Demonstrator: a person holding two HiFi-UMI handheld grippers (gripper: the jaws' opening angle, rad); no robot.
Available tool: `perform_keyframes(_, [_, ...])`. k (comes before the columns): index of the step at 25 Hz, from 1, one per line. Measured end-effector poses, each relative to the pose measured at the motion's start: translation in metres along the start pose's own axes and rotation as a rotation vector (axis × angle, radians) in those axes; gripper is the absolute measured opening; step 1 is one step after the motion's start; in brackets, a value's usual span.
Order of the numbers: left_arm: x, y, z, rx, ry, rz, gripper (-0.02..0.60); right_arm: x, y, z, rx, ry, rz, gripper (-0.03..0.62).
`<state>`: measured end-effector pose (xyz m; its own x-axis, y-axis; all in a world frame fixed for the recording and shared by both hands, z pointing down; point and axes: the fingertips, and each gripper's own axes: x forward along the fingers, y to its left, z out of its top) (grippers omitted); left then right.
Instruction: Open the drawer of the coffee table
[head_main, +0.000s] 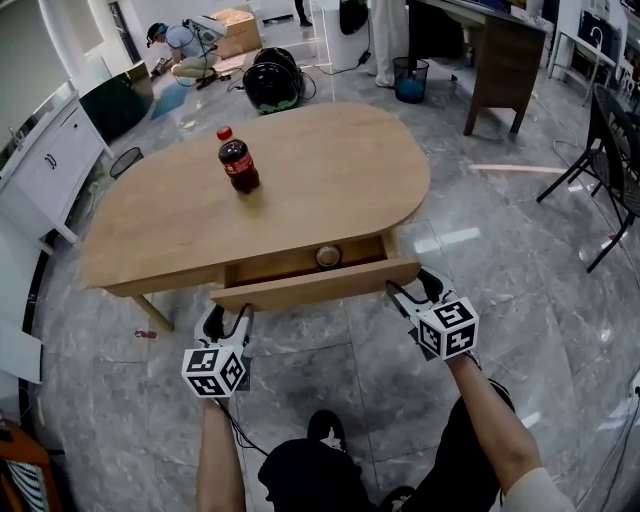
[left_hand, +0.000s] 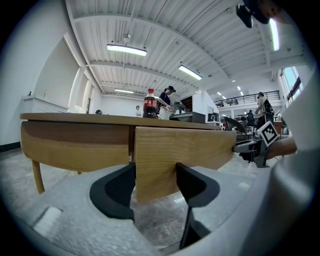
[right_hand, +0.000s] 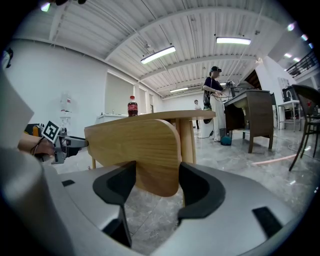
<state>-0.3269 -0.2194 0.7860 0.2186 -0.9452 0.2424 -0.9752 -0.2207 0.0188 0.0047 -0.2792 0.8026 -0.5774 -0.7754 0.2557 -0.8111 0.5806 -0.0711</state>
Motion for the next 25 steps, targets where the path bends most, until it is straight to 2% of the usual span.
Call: perform_keyframes(25, [-0.037, -0.02, -0.008, -0.001, 0.012, 0.01, 0.247, -0.035, 0.013, -0.01, -0.005, 0.013, 0.009, 0.285])
